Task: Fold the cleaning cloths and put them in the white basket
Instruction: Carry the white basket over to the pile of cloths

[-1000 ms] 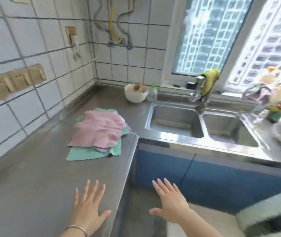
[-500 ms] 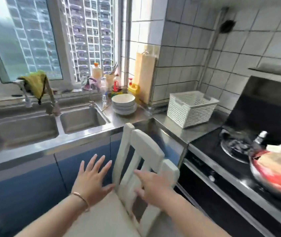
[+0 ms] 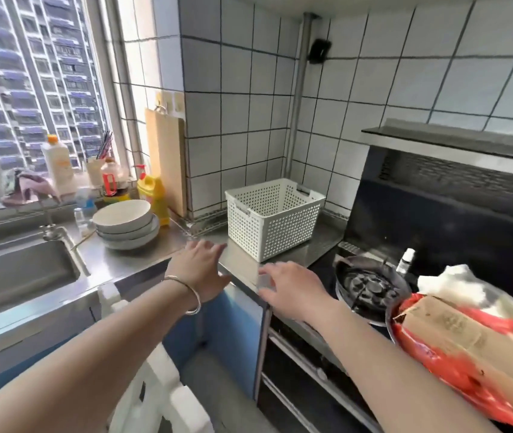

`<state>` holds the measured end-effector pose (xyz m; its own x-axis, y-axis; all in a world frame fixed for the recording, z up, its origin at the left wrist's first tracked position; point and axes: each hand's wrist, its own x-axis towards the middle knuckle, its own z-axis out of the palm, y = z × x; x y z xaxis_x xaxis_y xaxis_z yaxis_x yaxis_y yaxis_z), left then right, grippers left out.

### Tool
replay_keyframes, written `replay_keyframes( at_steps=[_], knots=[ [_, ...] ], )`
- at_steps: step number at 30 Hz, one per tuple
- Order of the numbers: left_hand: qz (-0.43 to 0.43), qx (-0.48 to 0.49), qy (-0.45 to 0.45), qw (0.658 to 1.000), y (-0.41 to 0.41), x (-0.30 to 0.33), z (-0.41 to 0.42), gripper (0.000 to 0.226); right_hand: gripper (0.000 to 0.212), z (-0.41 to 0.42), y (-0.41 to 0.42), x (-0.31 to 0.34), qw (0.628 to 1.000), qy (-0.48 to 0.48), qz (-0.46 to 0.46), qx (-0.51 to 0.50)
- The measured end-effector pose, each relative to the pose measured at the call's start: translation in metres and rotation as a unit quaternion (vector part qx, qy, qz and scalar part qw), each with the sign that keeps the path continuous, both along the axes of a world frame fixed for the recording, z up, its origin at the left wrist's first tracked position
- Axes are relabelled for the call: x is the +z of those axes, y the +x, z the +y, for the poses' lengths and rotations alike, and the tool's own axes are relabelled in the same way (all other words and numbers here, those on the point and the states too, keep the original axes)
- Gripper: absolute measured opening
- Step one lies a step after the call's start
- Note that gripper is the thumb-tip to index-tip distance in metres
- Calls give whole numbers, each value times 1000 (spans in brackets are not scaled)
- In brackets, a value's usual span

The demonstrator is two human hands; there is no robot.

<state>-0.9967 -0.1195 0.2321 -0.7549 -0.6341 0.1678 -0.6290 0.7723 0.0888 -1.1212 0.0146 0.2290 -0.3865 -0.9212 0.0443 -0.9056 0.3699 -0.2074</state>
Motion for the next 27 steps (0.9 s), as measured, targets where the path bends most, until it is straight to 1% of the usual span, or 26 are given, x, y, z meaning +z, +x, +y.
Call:
replay_keyframes(
  at_steps=[3,7,10,13,15,18,22,24,27],
  knots=[
    [-6,9,26,1000,-56,2,-42,67,48,-37,-58,3,1000,9,-9,-24],
    [-18,31,45,998,-128,4,-98,67,44,-82,-148,11,997,-2,-23,-80],
    [-10,60,70,996,-179,0,-138,61,42,-108,-214,11,988,-34,-87,-121],
    [-15,90,102,991,-228,-17,-169,52,38,-139,-285,-2,978,-45,-128,-158],
    [1,124,117,985,-259,-31,-191,49,32,-167,-332,-11,970,-73,-145,-183],
    [27,182,146,972,-298,-44,-219,47,24,-211,-393,-15,964,-92,-156,-193],
    [32,247,154,956,-336,-49,-259,44,24,-270,-465,-15,967,-91,-131,-197],
    [51,288,175,940,-354,-56,-281,46,29,-300,-501,-23,965,-105,-128,-204],
    [73,356,235,901,-366,-69,-299,51,38,-333,-534,-40,966,-126,-95,-203]
  ],
)
